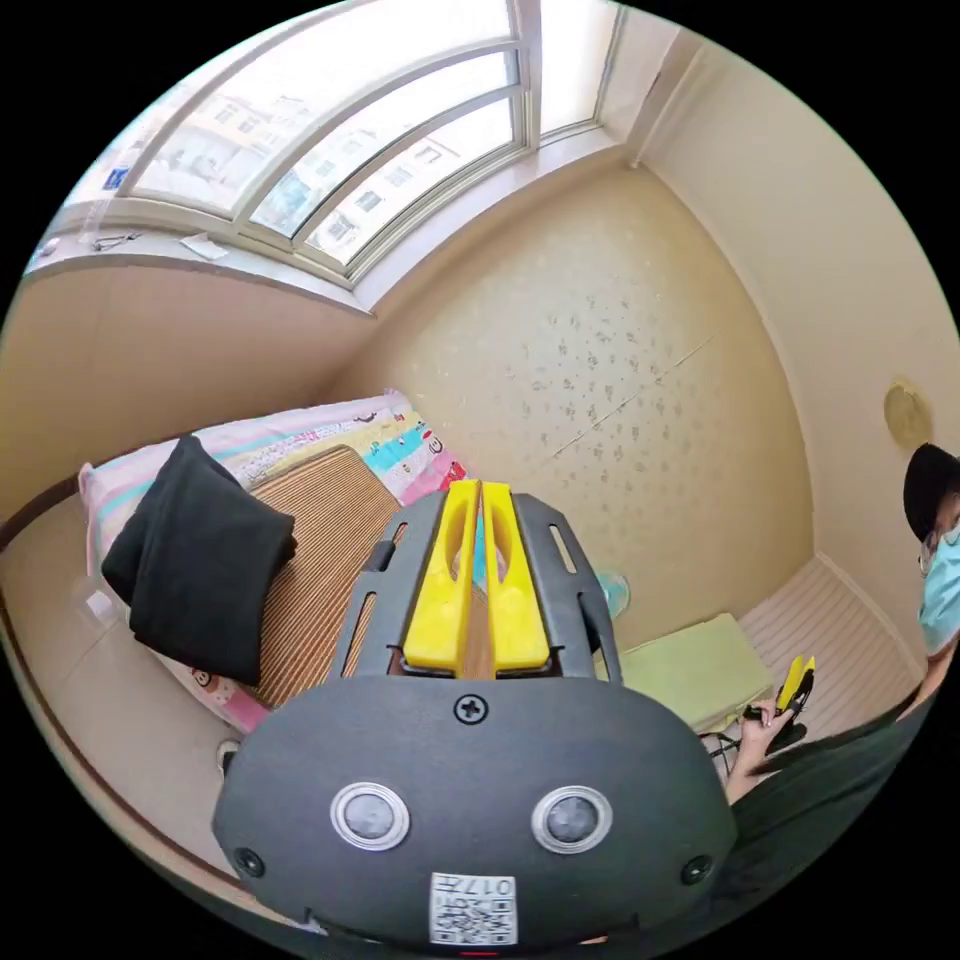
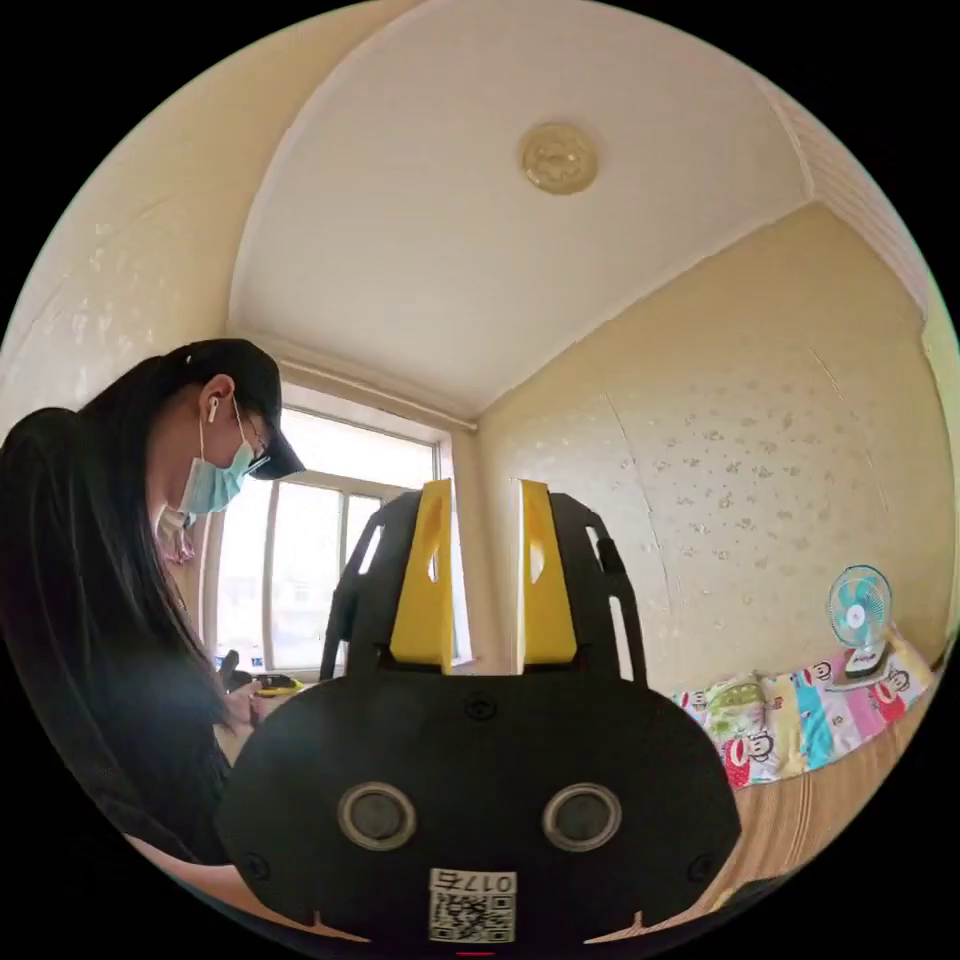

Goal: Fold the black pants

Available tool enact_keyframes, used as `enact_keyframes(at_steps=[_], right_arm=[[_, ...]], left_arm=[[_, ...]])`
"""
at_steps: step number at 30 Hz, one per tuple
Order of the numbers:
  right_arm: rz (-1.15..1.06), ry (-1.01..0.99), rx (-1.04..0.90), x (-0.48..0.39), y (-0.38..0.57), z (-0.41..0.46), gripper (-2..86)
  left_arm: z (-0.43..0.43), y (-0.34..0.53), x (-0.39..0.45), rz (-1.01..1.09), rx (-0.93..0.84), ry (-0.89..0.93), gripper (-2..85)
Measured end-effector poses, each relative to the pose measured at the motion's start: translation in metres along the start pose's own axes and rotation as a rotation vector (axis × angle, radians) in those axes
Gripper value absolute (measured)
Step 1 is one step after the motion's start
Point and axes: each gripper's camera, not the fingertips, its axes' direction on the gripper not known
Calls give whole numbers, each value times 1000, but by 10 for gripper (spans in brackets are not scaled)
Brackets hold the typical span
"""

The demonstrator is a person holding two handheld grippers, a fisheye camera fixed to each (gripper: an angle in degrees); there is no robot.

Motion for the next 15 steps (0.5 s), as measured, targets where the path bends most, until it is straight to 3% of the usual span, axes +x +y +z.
enact_keyframes(at_steps=[3,5,6,9,13,15], right_arm=[[-230,123,-229,-50,-22,50,19],[-170,180,-358,-52,-16,82,10],[-53,95,-402,-42,-6,99,7],[194,-200,-293,-25,19,118,4],[200,-177,-295,-29,22,134,2],[179,-196,-310,-33,15,137,2]], left_arm=[[-1,-65,-26,-9,-99,-10,19],[10,-91,-54,-47,-183,-15,49],[21,-103,-75,-59,-238,-34,61],[51,-115,-128,-117,-335,-174,83],[89,-105,-195,-197,-425,-453,114],[108,-97,-225,-243,-483,-494,129]])
